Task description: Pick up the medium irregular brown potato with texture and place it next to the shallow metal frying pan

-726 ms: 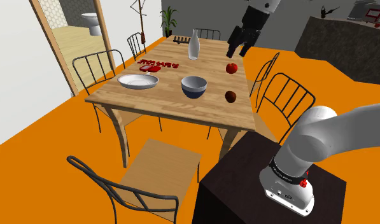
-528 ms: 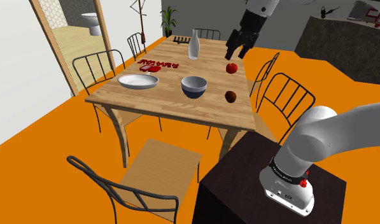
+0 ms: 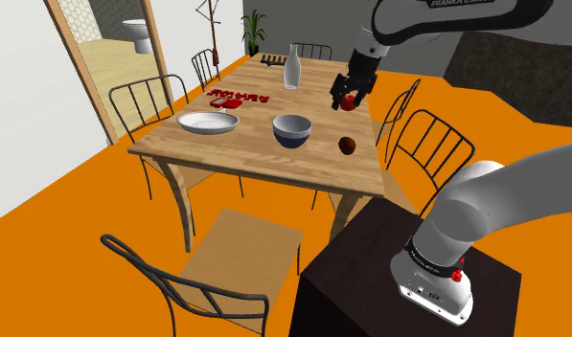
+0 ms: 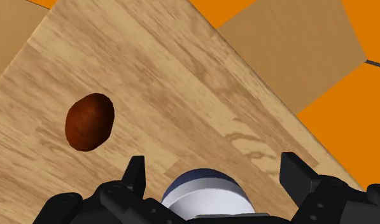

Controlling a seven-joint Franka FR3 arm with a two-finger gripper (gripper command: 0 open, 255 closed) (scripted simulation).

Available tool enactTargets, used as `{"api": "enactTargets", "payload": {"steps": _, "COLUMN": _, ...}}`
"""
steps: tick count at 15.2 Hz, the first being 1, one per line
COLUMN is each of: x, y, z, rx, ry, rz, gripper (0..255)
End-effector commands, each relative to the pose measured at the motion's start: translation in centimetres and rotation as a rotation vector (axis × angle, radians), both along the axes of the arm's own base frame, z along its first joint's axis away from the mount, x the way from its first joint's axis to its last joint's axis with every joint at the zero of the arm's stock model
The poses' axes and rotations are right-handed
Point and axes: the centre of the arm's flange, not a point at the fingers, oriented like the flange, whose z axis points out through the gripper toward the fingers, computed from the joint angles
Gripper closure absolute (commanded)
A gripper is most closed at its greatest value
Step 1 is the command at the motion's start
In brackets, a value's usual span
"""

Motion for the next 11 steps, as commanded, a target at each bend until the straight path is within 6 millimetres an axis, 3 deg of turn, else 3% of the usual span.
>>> {"api": "enactTargets", "payload": {"steps": 1, "x": 0.9, "y": -0.9, "z": -1.9, "rx": -0.014, "ry": 0.012, "rz": -0.035, "gripper": 0}}
{"api": "enactTargets", "payload": {"steps": 11, "x": 4.5, "y": -7.7, "z": -11.8, "rx": -0.083, "ry": 0.078, "rz": -0.208, "gripper": 0}}
